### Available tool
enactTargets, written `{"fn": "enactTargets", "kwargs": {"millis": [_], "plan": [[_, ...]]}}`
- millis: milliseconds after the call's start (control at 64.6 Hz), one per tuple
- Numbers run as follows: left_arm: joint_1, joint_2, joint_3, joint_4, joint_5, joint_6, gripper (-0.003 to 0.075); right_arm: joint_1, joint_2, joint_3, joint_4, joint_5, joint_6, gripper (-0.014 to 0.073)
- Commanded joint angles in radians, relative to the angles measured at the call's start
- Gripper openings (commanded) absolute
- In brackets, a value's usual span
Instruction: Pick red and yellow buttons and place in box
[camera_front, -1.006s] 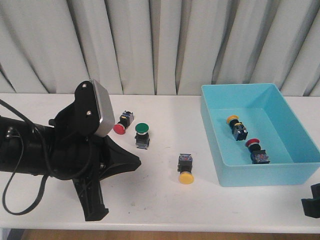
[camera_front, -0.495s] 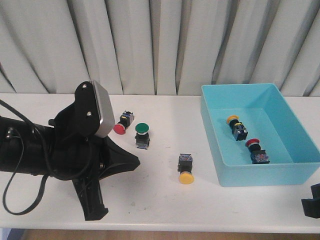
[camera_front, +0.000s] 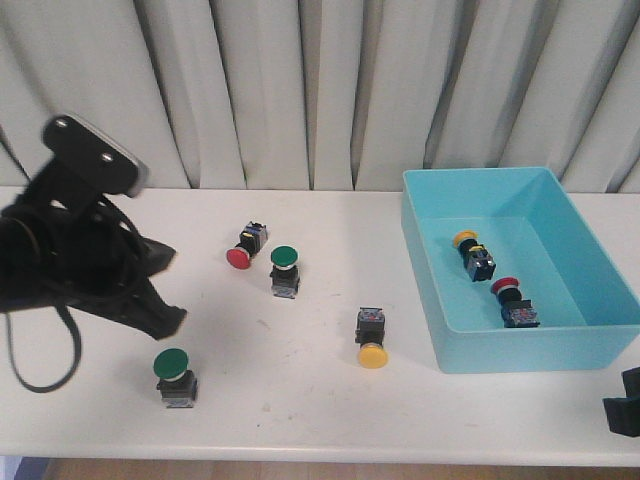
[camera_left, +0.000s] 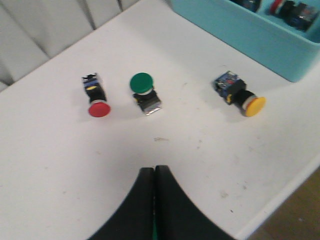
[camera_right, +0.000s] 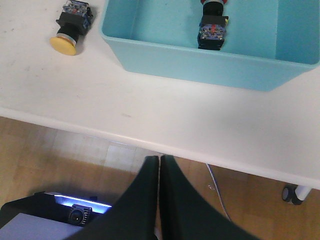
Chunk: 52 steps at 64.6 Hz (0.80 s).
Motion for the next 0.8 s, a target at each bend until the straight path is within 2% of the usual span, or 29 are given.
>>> {"fn": "enactTargets", "kwargs": {"millis": [0,170,340,464,634,789], "plan": [[0.020,-0.075,-0.021,0.083,-0.053,-0.071,-0.0007,-0.002,-0.007,-0.023,0.006,-0.039,0.001,-0.0008],[0.139,-0.224,0.103,0.083,-0.097,-0.071,-0.0007,-0.002,-0.007,-0.023,0.006,-0.039,0.001,-0.0008],[0.267,-0.479,0.363,0.077,-0.216,-0.073,-0.0007,-0.002,-0.007,-0.023,0.006,-0.039,0.001,-0.0008],[0.369,-0.745,0.585,0.054,-0.326,-0.082,-0.0007,-0.002,-0.007,-0.023,0.006,-0.039,0.001,-0.0008],[0.436,-1.051,0.828,0.046,-0.379,-0.142,-0.0007,-0.002,-0.007,-0.023,0.006,-0.039,0.001,-0.0008],[0.446,-1.189,0.941,0.046,-0.386,-0.195,-0.0007,-0.002,-0.007,-0.023,0.006,-0.039,0.001,-0.0008]]}}
